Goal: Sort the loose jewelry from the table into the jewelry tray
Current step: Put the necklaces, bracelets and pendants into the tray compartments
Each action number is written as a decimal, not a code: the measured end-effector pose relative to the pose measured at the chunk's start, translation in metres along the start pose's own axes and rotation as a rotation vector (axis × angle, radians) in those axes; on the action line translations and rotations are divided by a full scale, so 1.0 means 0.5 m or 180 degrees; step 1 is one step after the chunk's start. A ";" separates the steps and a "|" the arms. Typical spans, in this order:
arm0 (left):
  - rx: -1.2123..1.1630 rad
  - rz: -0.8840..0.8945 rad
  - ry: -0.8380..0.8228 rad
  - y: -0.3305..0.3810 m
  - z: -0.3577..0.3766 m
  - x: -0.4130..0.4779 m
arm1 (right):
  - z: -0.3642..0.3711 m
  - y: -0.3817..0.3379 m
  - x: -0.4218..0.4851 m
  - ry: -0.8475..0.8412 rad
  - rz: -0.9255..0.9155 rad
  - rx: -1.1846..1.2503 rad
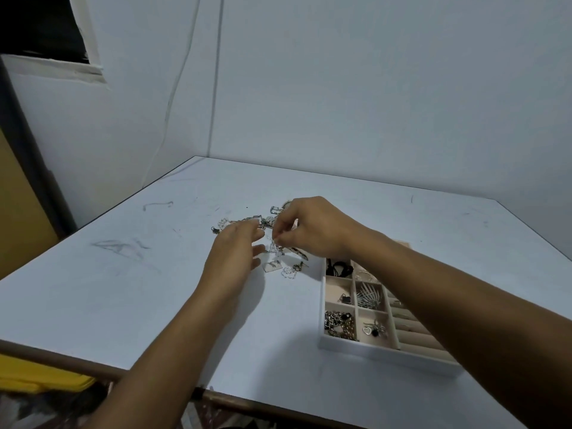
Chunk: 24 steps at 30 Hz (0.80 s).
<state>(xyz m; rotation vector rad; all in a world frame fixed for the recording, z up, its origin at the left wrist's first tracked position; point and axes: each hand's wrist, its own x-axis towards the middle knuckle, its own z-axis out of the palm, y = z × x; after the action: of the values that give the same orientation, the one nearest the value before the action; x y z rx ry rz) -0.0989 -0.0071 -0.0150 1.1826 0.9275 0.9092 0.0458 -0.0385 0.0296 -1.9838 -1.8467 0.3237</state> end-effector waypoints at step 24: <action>-0.1096 -0.0742 -0.0871 0.001 0.081 -0.039 | -0.046 0.038 -0.088 0.0434 0.0034 0.0284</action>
<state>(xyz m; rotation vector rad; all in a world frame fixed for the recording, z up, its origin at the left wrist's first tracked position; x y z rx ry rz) -0.0679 -0.0387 -0.0069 0.8565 0.6402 0.6662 0.0687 -0.0861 0.0368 -1.9072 -1.7085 0.2622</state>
